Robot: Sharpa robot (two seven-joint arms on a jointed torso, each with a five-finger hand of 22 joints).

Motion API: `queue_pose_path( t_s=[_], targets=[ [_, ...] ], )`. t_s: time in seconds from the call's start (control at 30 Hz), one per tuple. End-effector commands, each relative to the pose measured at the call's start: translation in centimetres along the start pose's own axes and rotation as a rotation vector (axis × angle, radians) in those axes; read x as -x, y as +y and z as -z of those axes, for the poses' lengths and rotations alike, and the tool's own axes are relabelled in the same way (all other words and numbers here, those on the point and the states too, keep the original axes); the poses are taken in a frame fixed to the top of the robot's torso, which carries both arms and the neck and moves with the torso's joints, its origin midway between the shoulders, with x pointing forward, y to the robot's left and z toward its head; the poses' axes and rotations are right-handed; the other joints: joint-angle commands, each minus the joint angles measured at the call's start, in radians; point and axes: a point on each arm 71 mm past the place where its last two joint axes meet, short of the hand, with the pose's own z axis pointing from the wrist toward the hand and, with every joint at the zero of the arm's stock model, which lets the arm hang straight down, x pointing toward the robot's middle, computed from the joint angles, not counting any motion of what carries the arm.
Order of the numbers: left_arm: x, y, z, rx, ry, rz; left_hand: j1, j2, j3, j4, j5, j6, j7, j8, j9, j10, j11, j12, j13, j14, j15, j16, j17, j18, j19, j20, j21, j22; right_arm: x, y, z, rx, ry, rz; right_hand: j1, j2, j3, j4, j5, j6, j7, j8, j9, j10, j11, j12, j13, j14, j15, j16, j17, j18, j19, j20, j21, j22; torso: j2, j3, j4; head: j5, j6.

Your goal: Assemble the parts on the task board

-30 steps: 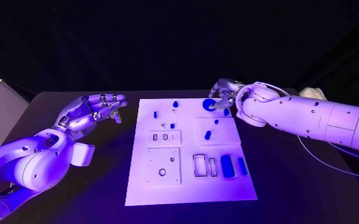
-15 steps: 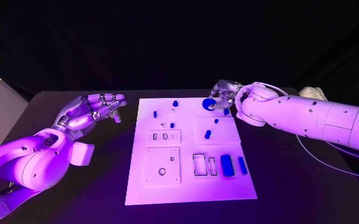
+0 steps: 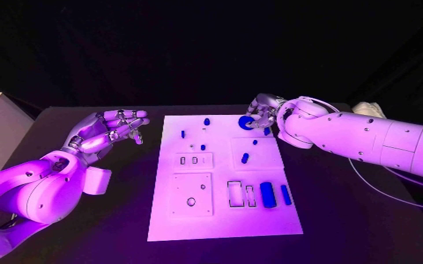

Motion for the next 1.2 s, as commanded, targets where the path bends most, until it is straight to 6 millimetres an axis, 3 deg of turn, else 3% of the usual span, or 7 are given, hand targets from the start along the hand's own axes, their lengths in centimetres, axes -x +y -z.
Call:
queue_pose_path(
  t_s=[0.03,0.2,0.3,0.67,0.83,0.93,1.2],
  targets=[
    [-0.2,-0.1,-0.1,-0.007,0.020,0.004,-0.011,-0.001,0.004,-0.005,-0.006,-0.005,0.000,-0.005,0.001,-0.009,0.000,-0.001,0.001,-0.008,-0.002,0.004,0.001,0.005,-0.007,-0.002,0.004,0.001,-0.1,0.6,0.2,0.041,-0.036,0.014,0.013,0.005,0.027,-0.004,-0.004,0.035,-0.015,0.012,0.003,0.104,-0.008,0.006,0.263,0.096,-0.008,0.006,0.234,-0.013,0.087,-0.010,0.009,0.234,0.000,0.0003,0.0003,0.000,0.001],
    [-0.2,-0.1,-0.1,-0.006,0.020,0.005,-0.011,0.000,0.004,-0.005,-0.006,-0.004,-0.001,-0.005,0.002,-0.009,0.000,-0.001,0.001,-0.009,-0.002,0.005,0.001,0.005,-0.007,-0.002,0.005,0.001,0.2,2.2,0.8,0.104,-0.126,0.053,0.001,-0.015,0.050,-0.005,-0.014,0.046,-0.019,0.016,0.003,0.104,-0.010,0.006,0.263,0.096,-0.011,0.006,0.234,-0.016,0.092,-0.012,0.017,0.243,0.000,0.0009,-0.0008,0.003,0.002],
    [-0.2,-0.1,-0.1,-0.004,0.020,0.004,-0.010,0.002,0.006,-0.006,-0.006,-0.004,-0.001,-0.005,0.002,-0.009,0.000,-0.001,0.002,-0.009,-0.002,0.005,0.001,0.006,-0.008,-0.002,0.006,0.002,0.2,3.9,1.5,0.150,-0.179,0.089,-0.020,-0.034,0.065,-0.001,-0.048,0.053,-0.021,0.017,0.002,0.104,-0.013,0.006,0.263,0.096,-0.013,0.006,0.234,-0.018,0.095,-0.014,0.023,0.249,0.000,0.0010,-0.0004,0.002,0.002],
    [-0.4,0.0,-0.2,-0.002,0.025,0.007,-0.009,0.002,0.007,-0.007,-0.005,-0.004,-0.001,-0.005,0.002,-0.009,0.000,-0.001,0.002,-0.009,-0.002,0.006,0.001,0.006,-0.008,-0.002,0.006,0.002,-1.0,9.8,2.5,0.289,-0.239,0.142,-0.027,-0.041,0.074,-0.002,-0.064,0.059,-0.024,0.020,0.003,0.104,-0.014,0.006,0.263,0.096,-0.015,0.006,0.234,-0.020,0.101,-0.016,0.031,0.259,0.000,-0.0006,0.0041,0.003,0.001],
    [-0.5,0.0,-0.2,-0.001,0.028,0.008,-0.009,0.002,0.007,-0.007,-0.005,-0.004,-0.001,-0.005,0.002,-0.009,0.000,-0.001,0.002,-0.009,-0.002,0.006,0.001,0.006,-0.008,-0.002,0.006,0.002,-1.8,11.4,2.2,0.313,-0.231,0.148,-0.027,-0.043,0.075,-0.002,-0.066,0.060,-0.024,0.020,0.003,0.104,-0.015,0.006,0.263,0.096,-0.015,0.006,0.235,-0.021,0.101,-0.016,0.032,0.260,0.000,-0.0026,0.0047,0.004,0.000],
    [-0.5,0.0,-0.2,0.000,0.029,0.008,-0.008,0.003,0.008,-0.008,-0.005,-0.004,-0.001,-0.005,0.003,-0.009,0.000,0.000,0.002,-0.010,-0.002,0.006,0.001,0.006,-0.009,-0.002,0.007,0.003,-2.4,11.9,1.8,0.315,-0.223,0.152,-0.028,-0.043,0.076,-0.003,-0.067,0.060,-0.024,0.020,0.003,0.104,-0.015,0.006,0.263,0.096,-0.016,0.006,0.234,-0.020,0.101,-0.016,0.032,0.260,0.001,-0.0010,0.0020,0.008,-0.001],
    [-0.6,0.0,-0.3,0.001,0.032,0.010,-0.008,0.003,0.008,-0.008,-0.005,-0.004,-0.001,-0.005,0.003,-0.009,0.000,0.000,0.002,-0.010,-0.002,0.006,0.001,0.006,-0.009,-0.002,0.007,0.003,-4.2,12.7,0.7,0.307,-0.193,0.159,-0.027,-0.045,0.077,-0.004,-0.068,0.059,-0.024,0.019,0.003,0.104,-0.015,0.006,0.263,0.096,-0.016,0.006,0.234,-0.021,0.102,-0.016,0.032,0.260,0.000,-0.0022,0.0044,0.007,-0.004]
  ],
)
